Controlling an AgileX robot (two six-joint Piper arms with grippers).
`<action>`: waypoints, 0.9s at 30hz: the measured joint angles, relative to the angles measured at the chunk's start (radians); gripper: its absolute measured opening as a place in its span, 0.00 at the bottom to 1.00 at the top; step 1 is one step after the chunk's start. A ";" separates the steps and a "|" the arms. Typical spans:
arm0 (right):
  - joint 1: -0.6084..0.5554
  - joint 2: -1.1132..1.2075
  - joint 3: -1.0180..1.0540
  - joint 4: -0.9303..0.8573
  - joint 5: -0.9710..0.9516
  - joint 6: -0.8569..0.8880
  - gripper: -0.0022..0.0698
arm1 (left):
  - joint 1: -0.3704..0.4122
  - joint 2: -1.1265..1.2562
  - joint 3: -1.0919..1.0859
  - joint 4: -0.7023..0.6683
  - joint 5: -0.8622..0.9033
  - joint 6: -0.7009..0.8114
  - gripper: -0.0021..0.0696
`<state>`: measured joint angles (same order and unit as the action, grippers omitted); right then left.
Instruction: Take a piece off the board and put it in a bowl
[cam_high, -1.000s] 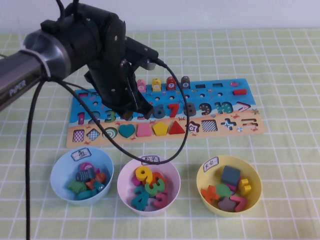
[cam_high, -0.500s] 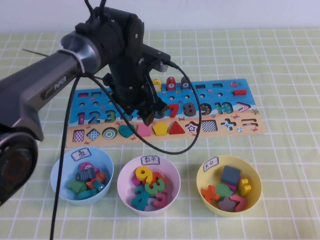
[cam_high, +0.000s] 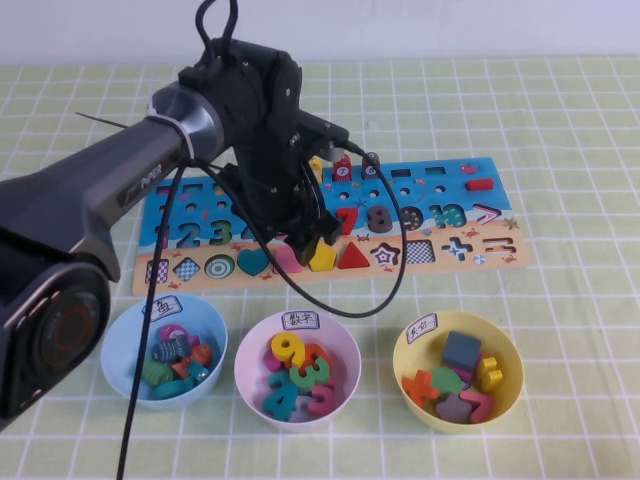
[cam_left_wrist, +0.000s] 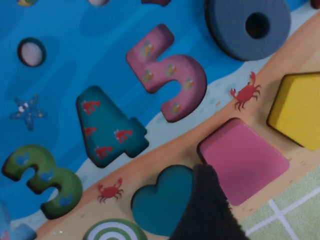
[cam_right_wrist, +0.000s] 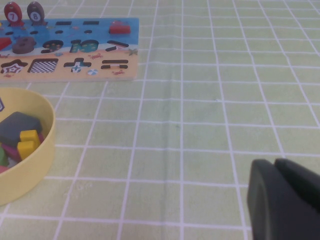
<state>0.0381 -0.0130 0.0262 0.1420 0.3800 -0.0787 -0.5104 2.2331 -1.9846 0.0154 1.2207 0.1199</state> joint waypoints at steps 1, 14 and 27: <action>0.000 0.000 0.000 0.000 0.000 0.000 0.01 | -0.001 0.001 0.000 0.000 0.000 0.000 0.62; 0.000 0.000 0.000 0.000 0.000 0.000 0.01 | -0.014 0.006 -0.001 0.044 0.000 0.033 0.62; 0.000 0.000 0.000 0.000 0.000 0.000 0.01 | -0.015 0.006 -0.001 0.089 0.000 0.562 0.62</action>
<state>0.0381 -0.0130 0.0262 0.1420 0.3800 -0.0787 -0.5253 2.2387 -1.9853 0.1046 1.2207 0.6814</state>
